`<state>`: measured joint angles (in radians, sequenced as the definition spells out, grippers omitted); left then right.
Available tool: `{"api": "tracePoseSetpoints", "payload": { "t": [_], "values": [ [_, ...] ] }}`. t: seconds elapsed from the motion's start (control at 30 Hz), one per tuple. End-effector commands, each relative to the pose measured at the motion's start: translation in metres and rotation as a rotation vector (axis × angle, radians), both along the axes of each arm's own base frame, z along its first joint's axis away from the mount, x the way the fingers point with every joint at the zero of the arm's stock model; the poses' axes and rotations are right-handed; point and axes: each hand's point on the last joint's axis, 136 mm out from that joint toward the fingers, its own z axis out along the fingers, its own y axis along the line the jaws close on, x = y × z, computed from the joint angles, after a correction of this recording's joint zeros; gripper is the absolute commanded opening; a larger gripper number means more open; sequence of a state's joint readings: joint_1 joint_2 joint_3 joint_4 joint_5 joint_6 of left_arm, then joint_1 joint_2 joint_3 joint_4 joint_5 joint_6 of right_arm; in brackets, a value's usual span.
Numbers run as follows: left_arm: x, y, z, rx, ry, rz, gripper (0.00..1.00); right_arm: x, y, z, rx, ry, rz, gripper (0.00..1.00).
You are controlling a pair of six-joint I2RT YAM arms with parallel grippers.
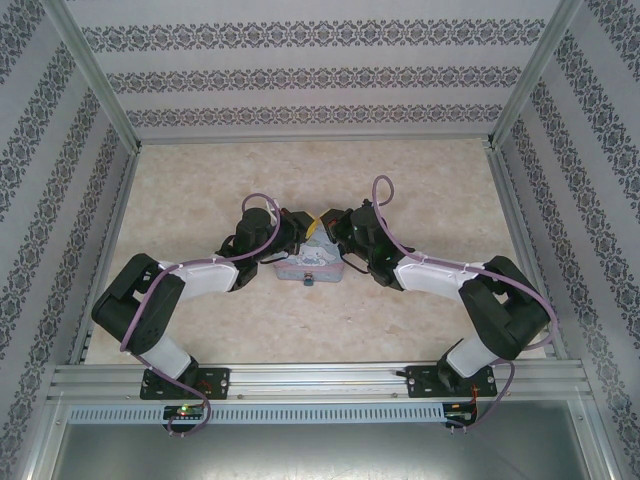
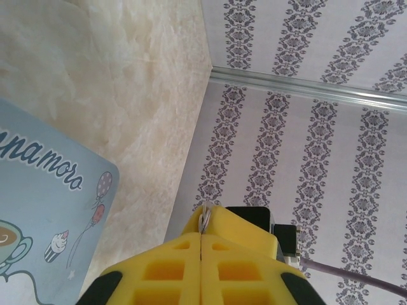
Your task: Unlock the padlock with the key
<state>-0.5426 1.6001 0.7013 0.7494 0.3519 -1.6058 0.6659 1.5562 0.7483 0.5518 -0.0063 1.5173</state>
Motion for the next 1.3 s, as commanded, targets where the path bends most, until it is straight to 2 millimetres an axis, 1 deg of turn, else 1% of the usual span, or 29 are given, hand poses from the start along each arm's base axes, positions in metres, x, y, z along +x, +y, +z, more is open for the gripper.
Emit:
{"api": "tracePoseSetpoints", "payload": {
  "t": [0.0, 0.07, 0.13, 0.17, 0.23, 0.27, 0.3, 0.47, 0.53, 0.6, 0.67, 0.73, 0.83, 0.93, 1.0, 1.1, 1.27],
  "values": [
    [0.004, -0.009, 0.02, -0.036, -0.061, -0.007, 0.04, -0.002, 0.008, 0.002, 0.013, -0.014, 0.01, 0.0],
    [0.004, -0.01, 0.02, -0.036, -0.062, -0.006, 0.0, -0.001, 0.009, 0.003, 0.015, -0.016, 0.011, 0.0],
    [0.004, -0.01, 0.019, -0.034, -0.061, -0.009, 0.0, 0.0, 0.009, 0.004, 0.014, -0.02, 0.011, 0.0],
    [0.003, -0.01, 0.019, -0.032, -0.062, -0.011, 0.0, 0.0, 0.008, 0.005, 0.013, -0.022, 0.01, 0.06],
    [0.003, -0.01, 0.019, -0.025, -0.064, -0.017, 0.0, 0.002, -0.001, 0.007, 0.011, -0.028, -0.003, 0.34],
    [0.002, -0.011, 0.018, -0.012, -0.062, -0.026, 0.0, 0.004, -0.009, 0.007, 0.003, -0.032, -0.015, 0.47],
    [0.001, -0.011, 0.018, 0.008, -0.061, -0.036, 0.0, 0.005, -0.019, 0.007, -0.012, -0.032, -0.027, 0.51],
    [-0.002, -0.006, 0.02, 0.13, -0.09, -0.101, 0.0, 0.005, -0.069, 0.013, -0.084, -0.055, -0.043, 0.53],
    [-0.003, -0.004, 0.024, 0.176, -0.112, -0.138, 0.0, 0.003, -0.084, 0.014, -0.103, -0.059, -0.034, 0.54],
    [-0.003, -0.003, 0.029, 0.218, -0.139, -0.181, 0.0, 0.002, -0.097, 0.016, -0.118, -0.067, -0.019, 0.54],
    [-0.004, -0.001, 0.035, 0.273, -0.187, -0.235, 0.0, 0.003, -0.105, 0.02, -0.131, -0.097, 0.019, 0.55],
    [-0.003, 0.001, 0.043, 0.325, -0.233, -0.285, 0.0, 0.004, -0.107, 0.026, -0.135, -0.13, 0.071, 0.55],
    [-0.004, 0.001, 0.053, 0.396, -0.295, -0.364, 0.0, 0.006, -0.102, 0.037, -0.141, -0.202, 0.176, 0.55],
    [-0.004, -0.001, 0.062, 0.434, -0.349, -0.422, 0.0, 0.007, -0.088, 0.052, -0.115, -0.279, 0.279, 0.55],
    [-0.003, -0.003, 0.067, 0.435, -0.376, -0.451, 0.0, 0.007, -0.077, 0.065, -0.086, -0.327, 0.352, 0.54],
    [0.0, -0.007, 0.073, 0.417, -0.413, -0.485, 0.0, 0.008, -0.063, 0.078, -0.057, -0.377, 0.434, 0.53],
    [0.004, -0.013, 0.076, 0.396, -0.435, -0.527, 0.0, 0.007, -0.049, 0.093, -0.031, -0.445, 0.512, 0.5]
  ]
}}
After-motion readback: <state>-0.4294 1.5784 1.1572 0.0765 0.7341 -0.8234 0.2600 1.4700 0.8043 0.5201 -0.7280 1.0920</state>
